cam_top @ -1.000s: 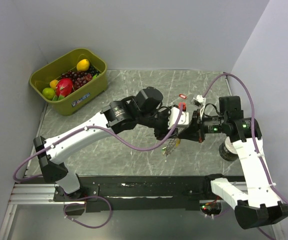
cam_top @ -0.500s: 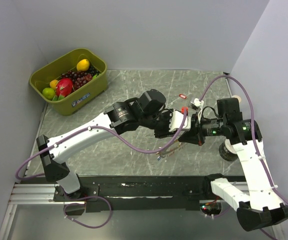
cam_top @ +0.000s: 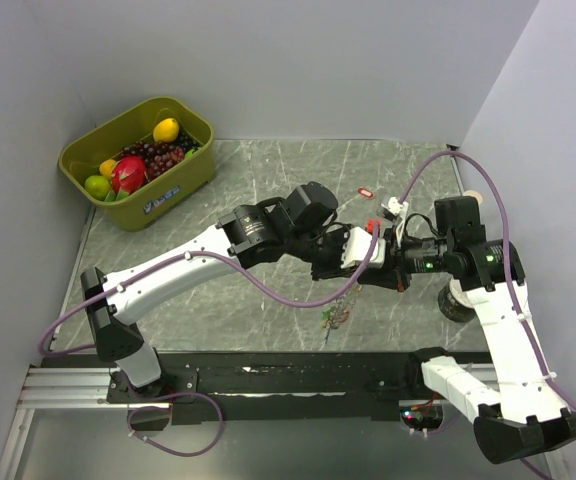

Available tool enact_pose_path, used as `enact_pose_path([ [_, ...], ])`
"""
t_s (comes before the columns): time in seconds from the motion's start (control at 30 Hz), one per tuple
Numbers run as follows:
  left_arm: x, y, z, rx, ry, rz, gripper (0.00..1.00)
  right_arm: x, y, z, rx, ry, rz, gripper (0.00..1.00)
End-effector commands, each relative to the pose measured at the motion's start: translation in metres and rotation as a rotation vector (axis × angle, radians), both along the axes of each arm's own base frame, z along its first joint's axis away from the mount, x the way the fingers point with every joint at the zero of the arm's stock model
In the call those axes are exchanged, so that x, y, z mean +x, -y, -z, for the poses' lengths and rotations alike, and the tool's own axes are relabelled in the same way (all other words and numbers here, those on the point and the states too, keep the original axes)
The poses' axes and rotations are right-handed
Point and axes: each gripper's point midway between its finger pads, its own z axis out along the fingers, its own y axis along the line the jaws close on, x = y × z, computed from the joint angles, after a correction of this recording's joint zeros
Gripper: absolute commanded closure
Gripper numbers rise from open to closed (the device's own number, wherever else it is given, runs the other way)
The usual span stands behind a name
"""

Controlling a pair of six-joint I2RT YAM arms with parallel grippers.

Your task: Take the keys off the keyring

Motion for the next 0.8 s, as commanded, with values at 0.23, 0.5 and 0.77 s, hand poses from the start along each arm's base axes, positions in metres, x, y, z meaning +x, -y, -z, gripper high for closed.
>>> enact_pose_path([
  [0.23,-0.012,0.006,-0.012,-0.032,-0.02,0.046,0.73,-0.001,-0.004,-0.006,0.009,0.059,-0.024,1.0],
  [0.5,-0.02,0.008,-0.008,-0.019,-0.03,0.065,0.82,-0.001,-0.004,-0.008,0.013,0.065,-0.023,1.0],
  [0.77,-0.019,0.009,-0.003,-0.005,-0.022,0.059,0.99,-0.006,-0.003,-0.013,0.017,0.103,-0.035,1.0],
])
